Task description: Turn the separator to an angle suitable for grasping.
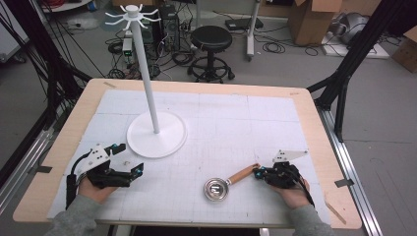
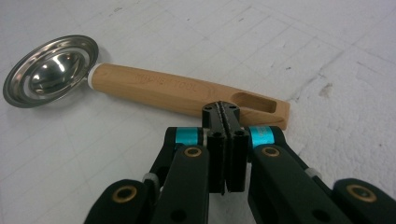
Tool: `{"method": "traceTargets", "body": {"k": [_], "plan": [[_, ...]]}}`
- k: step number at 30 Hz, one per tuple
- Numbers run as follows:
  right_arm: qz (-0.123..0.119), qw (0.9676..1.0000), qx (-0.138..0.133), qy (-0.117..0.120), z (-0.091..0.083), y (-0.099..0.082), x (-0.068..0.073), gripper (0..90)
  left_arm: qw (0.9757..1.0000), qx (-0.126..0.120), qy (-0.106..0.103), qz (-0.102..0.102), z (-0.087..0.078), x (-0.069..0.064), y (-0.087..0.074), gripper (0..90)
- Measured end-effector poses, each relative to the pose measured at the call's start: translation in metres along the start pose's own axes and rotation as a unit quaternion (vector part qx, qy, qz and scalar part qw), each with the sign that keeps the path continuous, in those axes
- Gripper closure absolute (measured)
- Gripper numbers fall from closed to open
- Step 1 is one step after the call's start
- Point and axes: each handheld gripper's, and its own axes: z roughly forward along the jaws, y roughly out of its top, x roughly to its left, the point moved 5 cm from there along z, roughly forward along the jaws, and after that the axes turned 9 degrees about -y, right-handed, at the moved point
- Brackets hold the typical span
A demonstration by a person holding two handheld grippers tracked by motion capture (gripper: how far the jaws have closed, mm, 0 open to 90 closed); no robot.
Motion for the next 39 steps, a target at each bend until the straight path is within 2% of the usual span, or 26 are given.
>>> {"method": "traceTargets", "body": {"k": [9,20,32,39], "plan": [[0.0,1.0,-0.001,-0.008,0.008,0.006,-0.001,90.0,1.0,0.001,0.0,0.0,0.001,0.001,0.0,1.7],[0.013,0.9999,0.0,-0.01,0.016,0.013,-0.002,90.0,1.0,0.005,0.0,0.001,0.001,0.0,-0.001,1.8],[0.006,0.9999,-0.002,-0.009,0.025,0.022,-0.002,90.0,1.0,0.007,0.0,0.001,-0.001,-0.001,-0.001,1.8],[-0.005,1.0,-0.001,-0.005,0.035,0.029,0.004,90.0,1.0,0.008,-0.001,0.004,-0.002,-0.003,-0.001,1.8]]}}
